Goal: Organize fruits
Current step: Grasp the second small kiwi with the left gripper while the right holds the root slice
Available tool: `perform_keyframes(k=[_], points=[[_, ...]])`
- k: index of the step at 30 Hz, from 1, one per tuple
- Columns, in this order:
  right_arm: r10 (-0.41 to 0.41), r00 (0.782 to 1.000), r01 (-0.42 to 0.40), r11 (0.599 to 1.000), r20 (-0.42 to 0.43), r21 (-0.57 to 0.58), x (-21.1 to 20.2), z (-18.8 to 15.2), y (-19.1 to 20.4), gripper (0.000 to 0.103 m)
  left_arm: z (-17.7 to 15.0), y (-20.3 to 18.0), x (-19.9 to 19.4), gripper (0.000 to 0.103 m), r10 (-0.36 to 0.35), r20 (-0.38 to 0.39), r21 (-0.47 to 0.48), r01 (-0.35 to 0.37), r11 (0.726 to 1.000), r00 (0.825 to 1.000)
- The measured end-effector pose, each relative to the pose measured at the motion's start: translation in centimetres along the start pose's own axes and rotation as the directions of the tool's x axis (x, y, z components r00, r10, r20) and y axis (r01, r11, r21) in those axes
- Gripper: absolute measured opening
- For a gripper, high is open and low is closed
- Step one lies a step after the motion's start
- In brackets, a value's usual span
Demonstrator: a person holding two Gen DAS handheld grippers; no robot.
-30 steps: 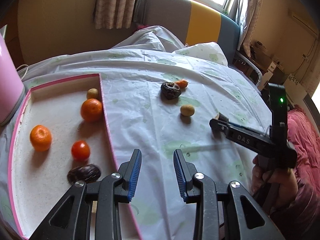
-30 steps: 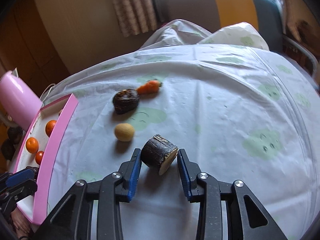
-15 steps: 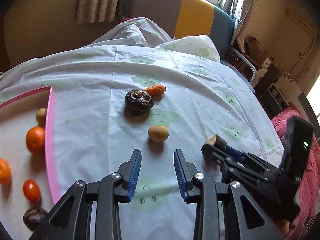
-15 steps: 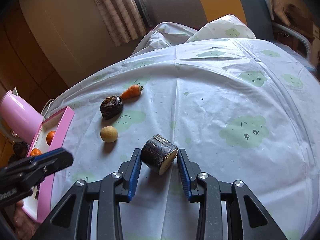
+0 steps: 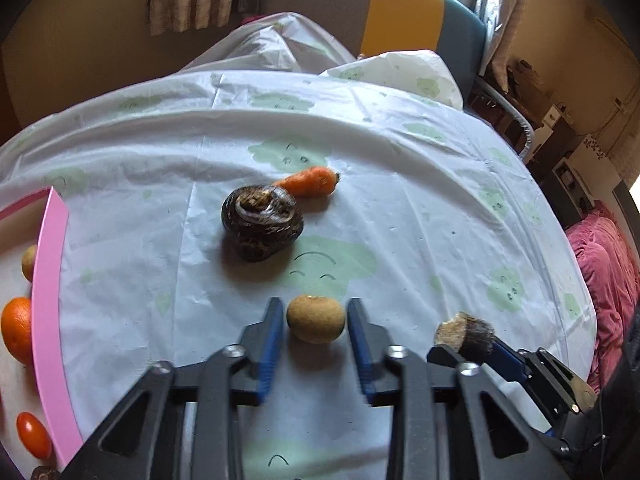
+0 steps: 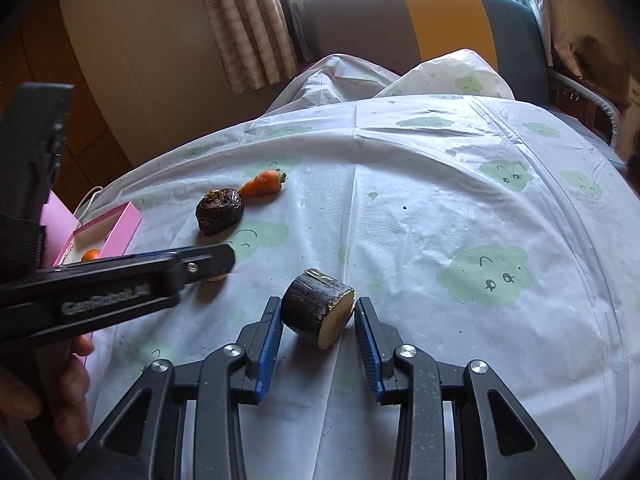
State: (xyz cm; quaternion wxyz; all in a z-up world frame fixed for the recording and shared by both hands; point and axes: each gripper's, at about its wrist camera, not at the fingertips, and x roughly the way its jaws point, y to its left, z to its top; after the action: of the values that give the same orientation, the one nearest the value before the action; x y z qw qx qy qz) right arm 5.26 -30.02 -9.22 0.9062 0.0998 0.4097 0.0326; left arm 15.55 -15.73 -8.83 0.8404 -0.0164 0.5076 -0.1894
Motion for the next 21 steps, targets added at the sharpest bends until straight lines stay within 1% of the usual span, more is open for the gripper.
perform_keyframes(k=[5, 11, 17, 21], points=[[0.000, 1.000, 0.000, 1.000, 0.003, 0.000, 0.0, 0.0, 0.0, 0.037, -1.2, 0.3, -1.2, 0.029, -0.002, 0.007, -0.002, 0.002, 1.000, 1.000], [0.001, 1.000, -0.001, 1.000, 0.000, 0.003, 0.0, 0.0, 0.0, 0.037, -3.1, 0.4, -4.2, 0.029, 0.003, 0.040, 0.003, -0.003, 1.000, 0.999], [-0.035, 0.999, 0.035, 0.999, -0.001, -0.029, 0.1, -0.1, 0.6, 0.037, -4.3, 0.0, -7.3, 0.029, -0.002, 0.082, 0.026, 0.000, 1.000, 0.997], [-0.067, 0.998, 0.067, 0.996, -0.003, -0.056, 0.1, -0.1, 1.1, 0.037, -5.0, 0.5, -9.2, 0.029, 0.020, 0.115, 0.033, -0.024, 0.999, 0.993]])
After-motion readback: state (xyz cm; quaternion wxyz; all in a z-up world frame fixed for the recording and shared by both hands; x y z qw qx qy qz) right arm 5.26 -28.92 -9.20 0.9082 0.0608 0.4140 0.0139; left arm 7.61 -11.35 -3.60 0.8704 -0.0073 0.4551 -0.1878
